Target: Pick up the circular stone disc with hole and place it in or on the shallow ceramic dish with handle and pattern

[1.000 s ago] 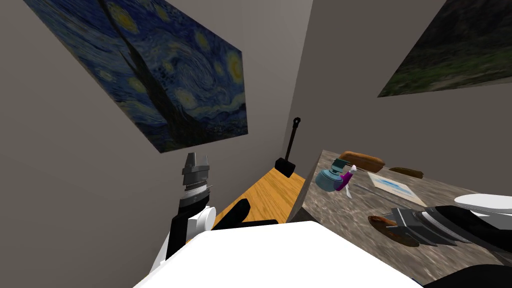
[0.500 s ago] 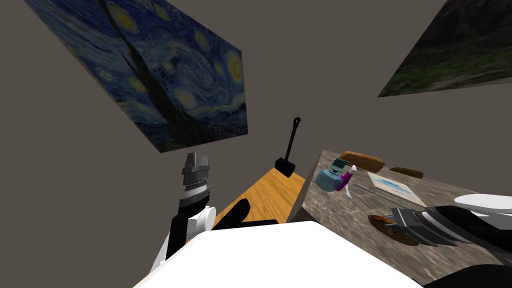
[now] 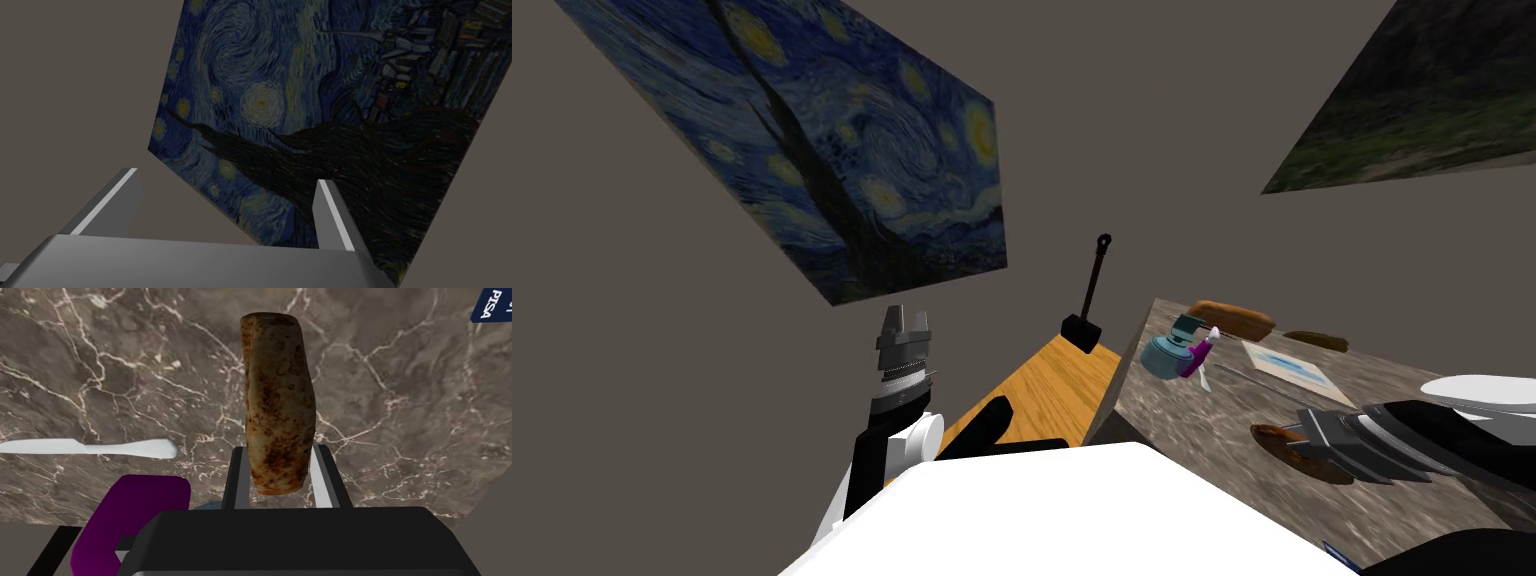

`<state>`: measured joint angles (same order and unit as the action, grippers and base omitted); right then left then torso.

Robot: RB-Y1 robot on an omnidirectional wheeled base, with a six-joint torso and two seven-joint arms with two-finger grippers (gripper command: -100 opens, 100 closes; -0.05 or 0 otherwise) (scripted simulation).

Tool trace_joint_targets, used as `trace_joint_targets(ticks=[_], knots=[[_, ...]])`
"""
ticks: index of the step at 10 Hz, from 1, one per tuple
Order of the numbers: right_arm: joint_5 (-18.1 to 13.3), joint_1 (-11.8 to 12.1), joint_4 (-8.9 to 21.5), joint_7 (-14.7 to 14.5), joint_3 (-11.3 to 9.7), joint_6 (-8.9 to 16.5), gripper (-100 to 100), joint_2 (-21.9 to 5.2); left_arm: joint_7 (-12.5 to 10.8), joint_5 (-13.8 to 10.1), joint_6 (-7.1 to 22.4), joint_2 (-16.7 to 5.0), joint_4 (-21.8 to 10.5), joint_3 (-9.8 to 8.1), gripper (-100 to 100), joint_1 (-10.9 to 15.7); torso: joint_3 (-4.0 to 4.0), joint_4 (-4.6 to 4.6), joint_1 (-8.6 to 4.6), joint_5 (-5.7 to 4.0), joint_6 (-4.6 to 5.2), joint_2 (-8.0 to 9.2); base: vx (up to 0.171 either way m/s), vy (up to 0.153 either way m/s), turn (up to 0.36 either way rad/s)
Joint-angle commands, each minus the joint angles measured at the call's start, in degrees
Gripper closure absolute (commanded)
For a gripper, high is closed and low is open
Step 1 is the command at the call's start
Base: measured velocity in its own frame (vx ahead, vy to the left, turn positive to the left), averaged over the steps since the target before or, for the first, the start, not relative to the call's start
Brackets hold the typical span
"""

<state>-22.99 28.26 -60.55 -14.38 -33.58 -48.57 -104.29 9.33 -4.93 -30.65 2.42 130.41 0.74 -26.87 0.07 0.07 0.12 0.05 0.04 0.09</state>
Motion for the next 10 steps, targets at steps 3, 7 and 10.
trace_joint_targets(ticks=[3,7,10], knots=[[-0.8,1.6,-1.6,-1.8,0.0,2.3,100,-4.5,0.0,0.0,0.0,0.0,0.0,0.00,0,0.0,0.10,0.04,0.06,0.05,0.05,0.16,-0.082,0.011,0.110],[-1.7,2.9,-2.9,-3.1,-0.3,3.6,100,-8.7,0.0,0.0,0.0,0.0,0.0,0.00,0,0.0,0.11,0.03,0.15,0.12,-0.02,0.19,-0.073,0.014,0.058],[-2.0,3.6,-3.7,-3.8,-0.6,4.0,100,-11.5,0.0,0.0,0.0,0.0,0.0,0.00,0,0.0,0.06,0.00,0.14,0.13,-0.04,0.12,-0.055,0.006,0.017]])
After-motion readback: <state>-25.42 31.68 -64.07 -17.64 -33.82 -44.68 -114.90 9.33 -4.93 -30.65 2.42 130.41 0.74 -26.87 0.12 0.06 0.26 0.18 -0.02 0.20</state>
